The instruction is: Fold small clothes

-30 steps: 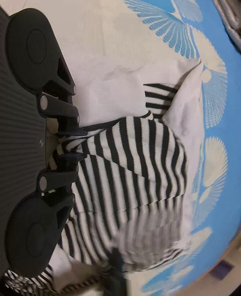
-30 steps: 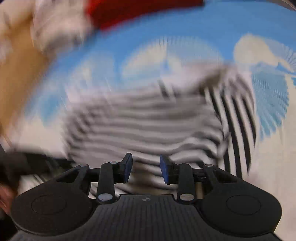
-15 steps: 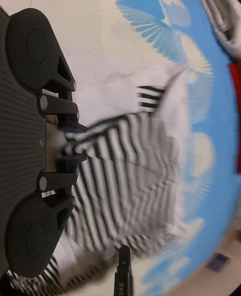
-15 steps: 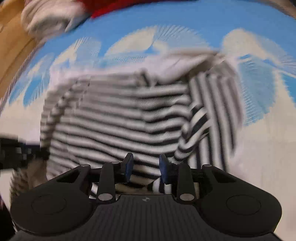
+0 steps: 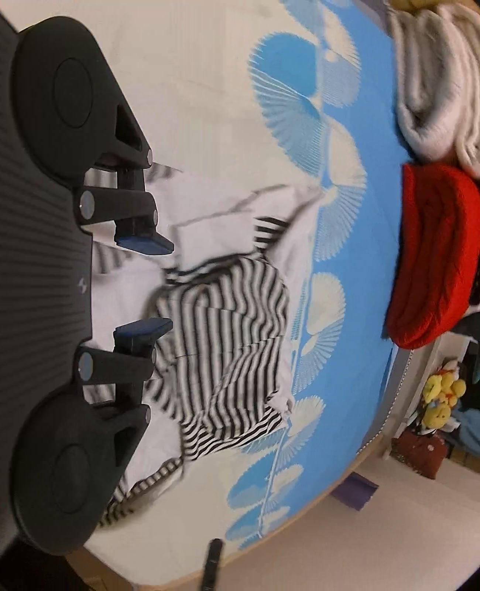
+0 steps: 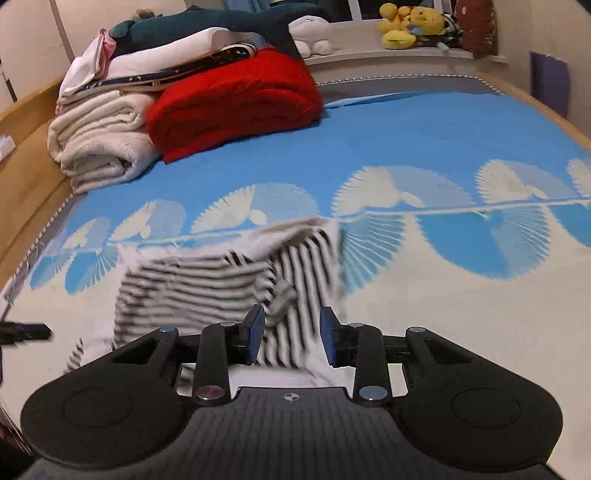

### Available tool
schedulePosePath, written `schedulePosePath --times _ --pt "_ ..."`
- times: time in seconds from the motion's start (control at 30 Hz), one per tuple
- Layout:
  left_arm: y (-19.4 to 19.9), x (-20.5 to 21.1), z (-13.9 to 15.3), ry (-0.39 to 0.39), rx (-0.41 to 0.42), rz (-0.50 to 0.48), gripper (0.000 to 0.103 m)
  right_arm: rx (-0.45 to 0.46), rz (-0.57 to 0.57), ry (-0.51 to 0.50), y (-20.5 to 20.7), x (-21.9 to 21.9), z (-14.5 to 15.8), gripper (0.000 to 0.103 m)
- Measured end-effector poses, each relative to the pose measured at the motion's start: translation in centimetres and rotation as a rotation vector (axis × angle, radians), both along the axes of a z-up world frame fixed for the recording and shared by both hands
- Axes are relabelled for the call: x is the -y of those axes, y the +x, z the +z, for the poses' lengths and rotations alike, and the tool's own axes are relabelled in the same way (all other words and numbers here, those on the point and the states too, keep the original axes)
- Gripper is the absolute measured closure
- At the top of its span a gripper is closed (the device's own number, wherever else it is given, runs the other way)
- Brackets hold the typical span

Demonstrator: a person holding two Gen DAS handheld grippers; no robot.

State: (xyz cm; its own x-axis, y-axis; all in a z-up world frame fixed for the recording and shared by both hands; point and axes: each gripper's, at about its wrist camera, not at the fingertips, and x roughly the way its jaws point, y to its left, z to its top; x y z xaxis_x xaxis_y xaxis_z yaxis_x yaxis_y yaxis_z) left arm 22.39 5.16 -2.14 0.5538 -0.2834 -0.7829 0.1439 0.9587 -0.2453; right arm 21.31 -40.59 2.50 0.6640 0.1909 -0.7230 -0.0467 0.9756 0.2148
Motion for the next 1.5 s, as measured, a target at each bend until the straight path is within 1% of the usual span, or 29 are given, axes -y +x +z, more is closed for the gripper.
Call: schedulePosePath --times 0.1,0.17,0.27,0.33,0.4,0.43,0.47,0.57,0.67,0.77,0.83,0.93,1.03,1.1,1.13,1.17,1.2,1.23,1.27,1.37,1.43,1.5 --pt "-2.7 -1.6 -0.3 -0.015 -0.06 0.026 0.062 -0.013 -0.017 -0.027 -3.2 2.0 -0.6 0.069" --pt "-4.0 -2.3 -1.2 -0.006 -0.118 0.038 0.062 -0.04 -0.039 -0.014 -4.6 3.2 -1.5 0.069" --pt "-5.3 -2.8 -3.2 0.02 -0.224 0.055 0.062 -0.085 -0.041 0.01 -6.0 4.7 -2.7 0.069" --pt "-5.7 -3.2 -4.7 0.054 -0.282 0.053 0.062 -0.149 -0.024 0.016 -6.6 5.4 -4.1 0.069" --pt "-5.9 -3.6 -5.8 0.055 -0.324 0.055 0.061 -0.23 0.004 0.03 -6.9 5.9 -5.7 0.069" --pt "-5.9 -4.0 -6.4 0.046 -0.348 0.064 0.06 -0.275 0.02 0.047 -7.0 6.1 -6.5 0.069" --pt "-5.8 -4.3 -6.8 0.039 -0.37 0.076 0.055 -0.314 0.039 0.062 -7.0 6.0 -7.2 0.069" --pt "-5.8 -4.8 -7.6 0.033 -0.401 0.095 0.052 -0.373 0.101 0.046 -7.2 5.3 -8.5 0.066" --pt "-5.8 -4.8 -8.2 0.015 -0.419 0.086 0.049 -0.413 0.135 0.026 -7.0 4.5 -9.4 0.064" --pt "-5.8 -4.0 -9.1 0.055 -0.452 0.051 0.048 -0.454 0.177 0.014 -6.9 3.7 -10.4 0.064" --pt "-5.9 -3.0 -9.9 0.098 -0.477 0.016 0.048 -0.48 0.212 -0.012 -6.8 3.0 -11.0 0.064" --pt "-6.5 -2.1 -10.8 0.137 -0.505 -0.041 0.048 -0.508 0.256 -0.053 -6.8 2.4 -11.7 0.064" --pt "-7.1 -1.6 -11.3 0.149 -0.509 -0.085 0.05 -0.531 0.274 -0.074 -6.8 2.1 -12.3 0.064" --pt "-7.2 -1.5 -11.5 0.156 -0.501 -0.097 0.057 -0.534 0.285 -0.088 -6.9 2.0 -12.5 0.064" --pt "-7.2 -1.5 -11.5 0.152 -0.499 -0.103 0.072 -0.532 0.291 -0.092 -6.9 1.9 -12.5 0.072" --pt "-7.3 -1.5 -11.4 0.14 -0.495 -0.112 0.087 -0.527 0.3 -0.09 -6.9 1.8 -12.4 0.09" --pt "-7.3 -1.4 -11.2 0.137 -0.484 -0.119 0.093 -0.519 0.309 -0.084 -6.9 1.7 -12.3 0.097" --pt "-7.4 -1.3 -10.8 0.143 -0.461 -0.128 0.099 -0.498 0.316 -0.081 -6.8 1.7 -11.9 0.097" --pt "-7.4 -1.3 -10.3 0.144 -0.44 -0.134 0.099 -0.468 0.316 -0.072 -6.8 1.8 -11.3 0.097" --pt "-7.1 -1.4 -8.3 0.102 -0.378 -0.12 0.099 -0.372 0.244 0.044 -6.3 3.5 -9.0 0.098" --pt "-7.4 -1.6 -6.7 0.093 -0.33 -0.117 0.099 -0.302 0.193 0.111 -6.3 4.8 -7.3 0.098" --pt "-7.9 -1.7 -5.0 0.07 -0.287 -0.112 0.1 -0.253 0.162 0.162 -6.5 5.9 -5.9 0.098"
